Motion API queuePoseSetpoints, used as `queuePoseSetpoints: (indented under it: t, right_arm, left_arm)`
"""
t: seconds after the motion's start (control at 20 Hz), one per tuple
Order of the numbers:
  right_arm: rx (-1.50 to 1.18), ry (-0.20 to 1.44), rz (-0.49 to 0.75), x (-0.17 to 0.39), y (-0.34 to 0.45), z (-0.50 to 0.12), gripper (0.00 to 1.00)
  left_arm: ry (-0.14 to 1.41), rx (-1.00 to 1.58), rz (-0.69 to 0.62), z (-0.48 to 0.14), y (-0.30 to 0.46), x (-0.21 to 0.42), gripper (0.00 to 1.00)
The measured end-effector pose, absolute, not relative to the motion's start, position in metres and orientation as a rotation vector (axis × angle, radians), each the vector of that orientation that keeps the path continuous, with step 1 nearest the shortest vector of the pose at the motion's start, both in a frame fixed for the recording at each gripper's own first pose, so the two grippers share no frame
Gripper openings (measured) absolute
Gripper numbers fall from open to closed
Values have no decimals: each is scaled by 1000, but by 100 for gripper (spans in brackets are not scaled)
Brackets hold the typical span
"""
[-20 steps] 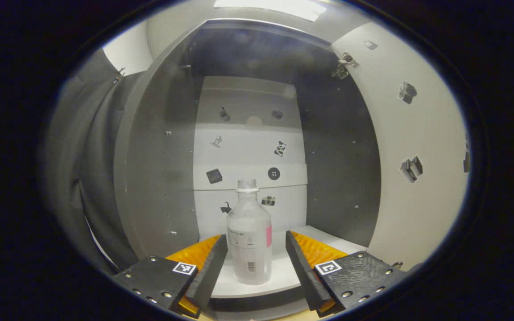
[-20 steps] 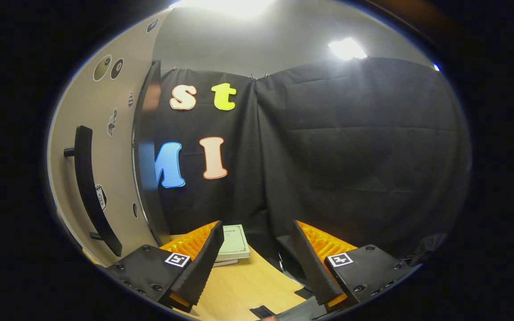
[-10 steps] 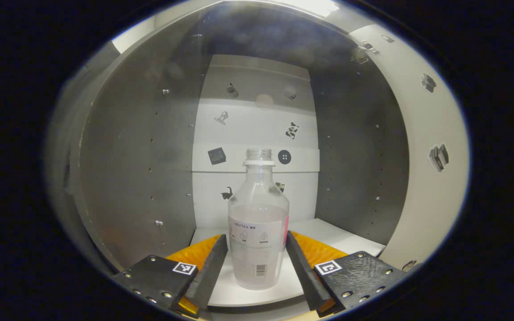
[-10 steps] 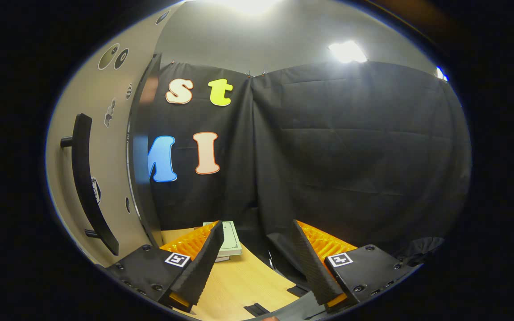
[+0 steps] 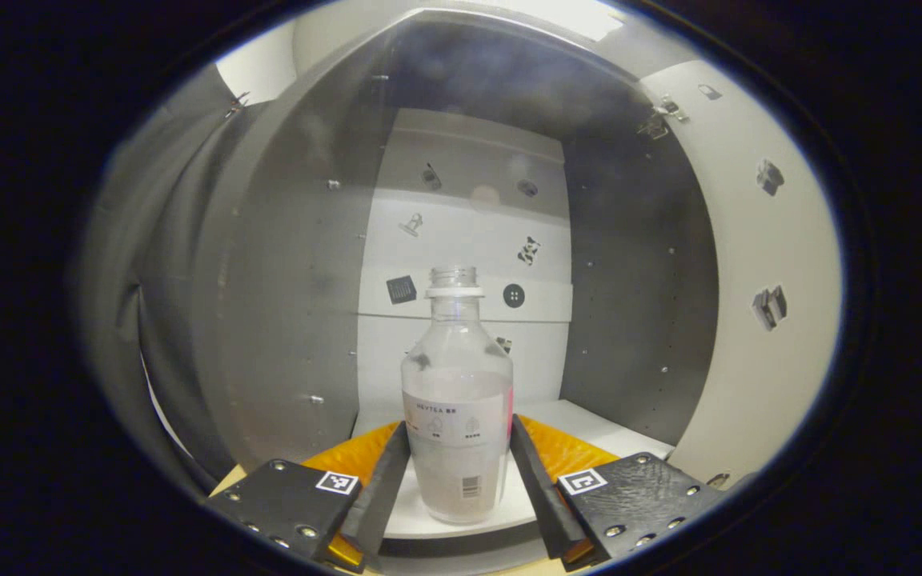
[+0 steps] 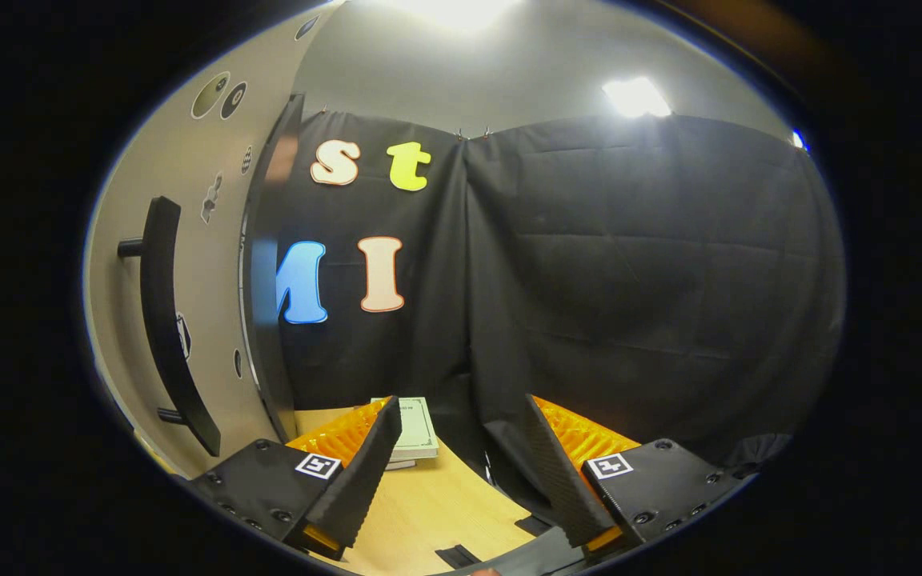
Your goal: Open the cabinet door with the right hand, grasp the bottle in the cabinet with the left hand and place it on the coaster, then close the cabinet door with the right hand.
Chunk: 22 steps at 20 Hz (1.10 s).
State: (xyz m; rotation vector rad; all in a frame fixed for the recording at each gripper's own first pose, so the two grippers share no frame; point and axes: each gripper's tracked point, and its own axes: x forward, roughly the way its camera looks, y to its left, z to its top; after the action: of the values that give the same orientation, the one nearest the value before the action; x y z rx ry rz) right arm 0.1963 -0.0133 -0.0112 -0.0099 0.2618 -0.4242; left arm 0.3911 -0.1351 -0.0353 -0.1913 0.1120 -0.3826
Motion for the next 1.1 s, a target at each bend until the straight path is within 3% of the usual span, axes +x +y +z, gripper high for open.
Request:
queuePoseSetpoints:
  t: [0.6,1.1]
  right_arm:
    - [53,249,-278,199,-13,-12,94]
    - [38,281,-147,191,0,-25,96]
  left_arm:
    - [53,-168,-260,-5,-54,302,74]
    - [71,-132,-141,-45,15,219,75]
